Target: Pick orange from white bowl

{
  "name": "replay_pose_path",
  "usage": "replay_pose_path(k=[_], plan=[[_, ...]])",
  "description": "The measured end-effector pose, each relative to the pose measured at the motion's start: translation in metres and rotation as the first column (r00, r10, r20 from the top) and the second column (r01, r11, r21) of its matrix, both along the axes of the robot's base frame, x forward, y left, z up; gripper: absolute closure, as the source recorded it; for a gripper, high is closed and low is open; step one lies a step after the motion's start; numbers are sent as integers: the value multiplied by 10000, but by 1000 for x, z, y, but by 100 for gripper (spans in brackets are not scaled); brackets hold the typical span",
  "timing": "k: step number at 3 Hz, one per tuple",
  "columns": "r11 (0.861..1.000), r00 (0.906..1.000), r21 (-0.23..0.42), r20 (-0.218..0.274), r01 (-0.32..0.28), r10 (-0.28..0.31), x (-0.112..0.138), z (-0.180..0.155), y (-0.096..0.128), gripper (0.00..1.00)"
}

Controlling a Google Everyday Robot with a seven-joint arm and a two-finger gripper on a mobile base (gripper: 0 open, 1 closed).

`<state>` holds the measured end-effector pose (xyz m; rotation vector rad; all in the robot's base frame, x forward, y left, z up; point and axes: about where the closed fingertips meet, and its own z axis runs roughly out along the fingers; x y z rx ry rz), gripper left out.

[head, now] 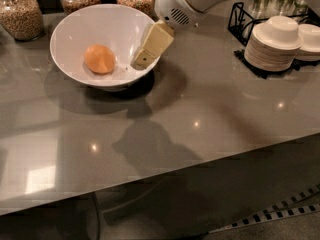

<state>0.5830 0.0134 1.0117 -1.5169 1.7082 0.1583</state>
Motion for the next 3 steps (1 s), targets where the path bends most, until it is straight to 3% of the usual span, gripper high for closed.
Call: replay_pose_path(k=[2, 3], plan=[[9982, 9991, 444, -166, -394, 402, 40, -29, 29, 26], [9949, 9954, 659, -534, -761, 797, 52, -50, 49, 30]])
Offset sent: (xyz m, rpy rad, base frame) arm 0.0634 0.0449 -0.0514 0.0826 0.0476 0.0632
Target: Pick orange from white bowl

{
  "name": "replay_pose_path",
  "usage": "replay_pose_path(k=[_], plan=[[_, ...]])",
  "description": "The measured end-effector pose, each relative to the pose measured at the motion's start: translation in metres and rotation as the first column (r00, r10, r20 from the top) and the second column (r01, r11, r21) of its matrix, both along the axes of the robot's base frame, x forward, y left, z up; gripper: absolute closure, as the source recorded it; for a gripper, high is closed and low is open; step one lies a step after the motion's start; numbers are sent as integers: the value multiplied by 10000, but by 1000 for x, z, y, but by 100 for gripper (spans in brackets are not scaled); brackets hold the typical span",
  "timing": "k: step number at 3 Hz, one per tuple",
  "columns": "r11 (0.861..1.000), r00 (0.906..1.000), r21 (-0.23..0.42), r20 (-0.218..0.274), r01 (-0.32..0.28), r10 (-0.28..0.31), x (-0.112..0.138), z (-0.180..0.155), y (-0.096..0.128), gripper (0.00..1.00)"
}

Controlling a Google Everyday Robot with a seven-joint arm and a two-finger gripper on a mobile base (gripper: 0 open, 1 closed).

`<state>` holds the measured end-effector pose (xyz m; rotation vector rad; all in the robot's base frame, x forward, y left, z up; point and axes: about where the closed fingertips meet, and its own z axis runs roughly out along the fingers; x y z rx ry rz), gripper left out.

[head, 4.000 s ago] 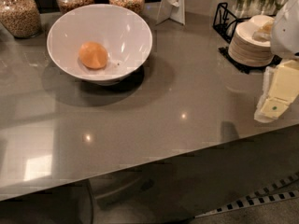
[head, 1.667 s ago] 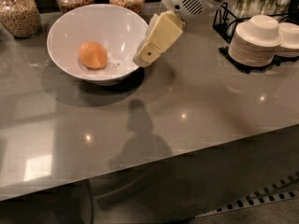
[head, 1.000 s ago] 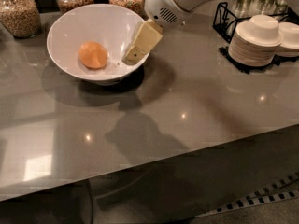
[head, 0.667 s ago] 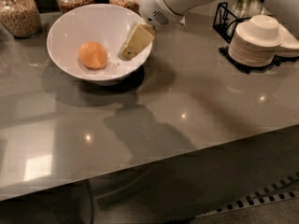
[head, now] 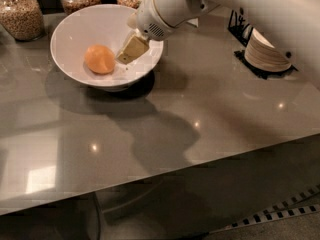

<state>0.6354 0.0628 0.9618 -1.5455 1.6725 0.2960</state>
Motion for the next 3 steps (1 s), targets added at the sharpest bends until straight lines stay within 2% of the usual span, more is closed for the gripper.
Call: replay_pose_path(k=[1, 3], plan=[[9992, 9986, 65, -366, -387, 389, 11, -21, 20, 30], [9959, 9937, -38, -673, -902, 897, 32, -47, 43, 27]])
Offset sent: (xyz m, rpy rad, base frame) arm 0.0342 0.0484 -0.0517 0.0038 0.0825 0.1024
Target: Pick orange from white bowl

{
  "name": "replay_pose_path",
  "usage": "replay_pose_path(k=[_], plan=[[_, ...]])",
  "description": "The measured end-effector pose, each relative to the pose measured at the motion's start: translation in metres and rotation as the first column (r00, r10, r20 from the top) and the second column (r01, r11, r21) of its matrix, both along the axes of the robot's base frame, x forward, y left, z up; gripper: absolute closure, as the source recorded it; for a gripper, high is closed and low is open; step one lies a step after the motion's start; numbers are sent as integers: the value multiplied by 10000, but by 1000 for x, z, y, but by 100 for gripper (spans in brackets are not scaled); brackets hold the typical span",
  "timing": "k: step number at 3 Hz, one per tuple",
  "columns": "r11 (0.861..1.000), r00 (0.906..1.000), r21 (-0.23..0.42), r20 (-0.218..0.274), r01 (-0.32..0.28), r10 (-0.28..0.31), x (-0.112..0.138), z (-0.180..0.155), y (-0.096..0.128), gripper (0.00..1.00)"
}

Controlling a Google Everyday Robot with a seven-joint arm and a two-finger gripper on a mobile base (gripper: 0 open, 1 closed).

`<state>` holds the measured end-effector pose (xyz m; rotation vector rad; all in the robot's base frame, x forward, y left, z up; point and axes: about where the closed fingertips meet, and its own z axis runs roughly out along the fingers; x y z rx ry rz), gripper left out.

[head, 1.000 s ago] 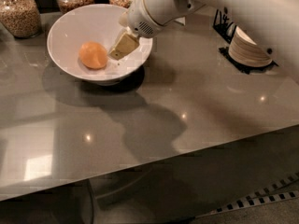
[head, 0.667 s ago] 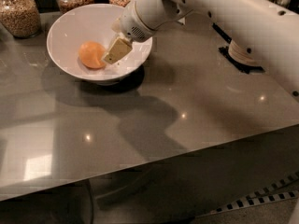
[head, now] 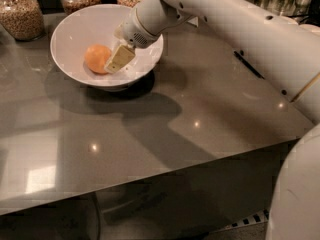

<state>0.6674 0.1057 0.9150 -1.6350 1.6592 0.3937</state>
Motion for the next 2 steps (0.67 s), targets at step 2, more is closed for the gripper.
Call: replay_pose_path(k=[2], plan=[[9993, 9994, -209, -126, -310, 308, 17, -15, 14, 27]])
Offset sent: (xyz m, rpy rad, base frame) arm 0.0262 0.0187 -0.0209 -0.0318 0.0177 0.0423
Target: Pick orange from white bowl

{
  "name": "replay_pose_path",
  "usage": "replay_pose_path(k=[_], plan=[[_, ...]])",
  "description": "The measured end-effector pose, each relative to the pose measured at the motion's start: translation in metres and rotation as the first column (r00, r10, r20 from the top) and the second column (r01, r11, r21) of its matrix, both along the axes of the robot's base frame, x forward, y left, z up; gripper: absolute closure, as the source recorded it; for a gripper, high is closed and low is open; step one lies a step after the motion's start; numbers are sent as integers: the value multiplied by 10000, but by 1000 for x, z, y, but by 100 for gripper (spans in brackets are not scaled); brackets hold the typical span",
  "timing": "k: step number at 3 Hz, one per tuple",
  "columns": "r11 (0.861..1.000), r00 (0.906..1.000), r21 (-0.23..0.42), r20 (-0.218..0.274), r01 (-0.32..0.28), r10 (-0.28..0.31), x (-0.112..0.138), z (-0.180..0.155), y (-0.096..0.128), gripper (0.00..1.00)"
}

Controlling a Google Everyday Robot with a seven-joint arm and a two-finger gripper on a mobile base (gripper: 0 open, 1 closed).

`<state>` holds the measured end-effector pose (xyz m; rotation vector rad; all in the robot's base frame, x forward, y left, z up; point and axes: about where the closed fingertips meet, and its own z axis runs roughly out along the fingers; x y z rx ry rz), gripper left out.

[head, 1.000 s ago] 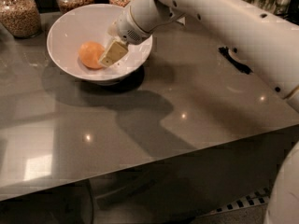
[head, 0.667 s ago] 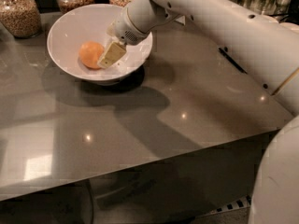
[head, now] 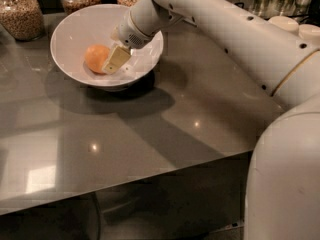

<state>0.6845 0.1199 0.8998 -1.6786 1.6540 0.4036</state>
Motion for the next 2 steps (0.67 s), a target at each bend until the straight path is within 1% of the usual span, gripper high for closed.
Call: replay_pose_path(k=[2], plan=[[9991, 9989, -139, -236, -397, 394, 8, -15, 20, 27]])
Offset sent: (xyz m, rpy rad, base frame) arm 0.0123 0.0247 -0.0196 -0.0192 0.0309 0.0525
